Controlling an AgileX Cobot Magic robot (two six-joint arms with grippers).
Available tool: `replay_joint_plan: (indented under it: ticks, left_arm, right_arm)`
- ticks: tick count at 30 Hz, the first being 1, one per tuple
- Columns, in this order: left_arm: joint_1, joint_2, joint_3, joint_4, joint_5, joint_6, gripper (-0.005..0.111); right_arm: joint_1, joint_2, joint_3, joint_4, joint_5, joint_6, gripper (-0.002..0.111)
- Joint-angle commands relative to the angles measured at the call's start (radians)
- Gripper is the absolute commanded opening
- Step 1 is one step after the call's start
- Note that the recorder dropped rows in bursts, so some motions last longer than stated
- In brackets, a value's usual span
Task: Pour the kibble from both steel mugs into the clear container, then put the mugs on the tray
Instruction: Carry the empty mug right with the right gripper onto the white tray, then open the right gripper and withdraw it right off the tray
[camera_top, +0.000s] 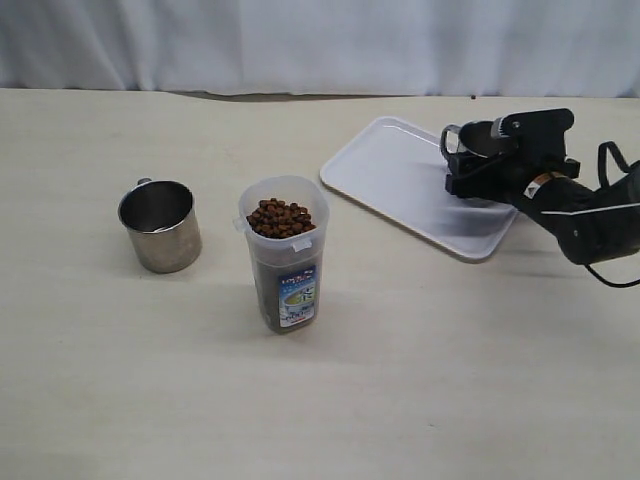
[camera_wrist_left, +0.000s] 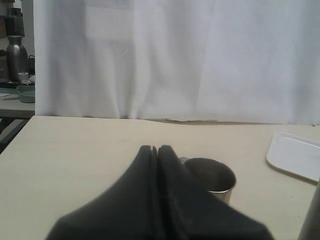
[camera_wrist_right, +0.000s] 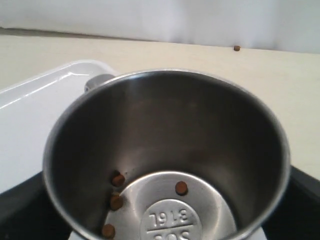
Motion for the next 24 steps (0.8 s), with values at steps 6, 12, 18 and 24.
replay_joint_plan:
  ticks: [6, 12, 18, 24]
  left_arm:
    - [0.000, -0.003, 0.003, -0.006, -0.012, -0.002, 0.000]
    - [0.000, -0.003, 0.003, -0.006, -0.012, -0.002, 0.000]
    - [0.000, -0.003, 0.003, -0.002, -0.015, -0.002, 0.000]
    - [0.000, -0.003, 0.003, -0.002, -0.015, -0.002, 0.000]
  right_arm:
    - [-0.018, 0.023, -0.004, 0.033, -0.086, -0.028, 0.005]
    - [-0.018, 0.023, -0.004, 0.088, -0.064, -0.057, 0.006]
    - [-0.018, 0.023, -0.004, 0.063, -0.046, -0.044, 0.036]
    - [-0.018, 0.023, -0.004, 0.076, -0.049, 0.011, 0.084]
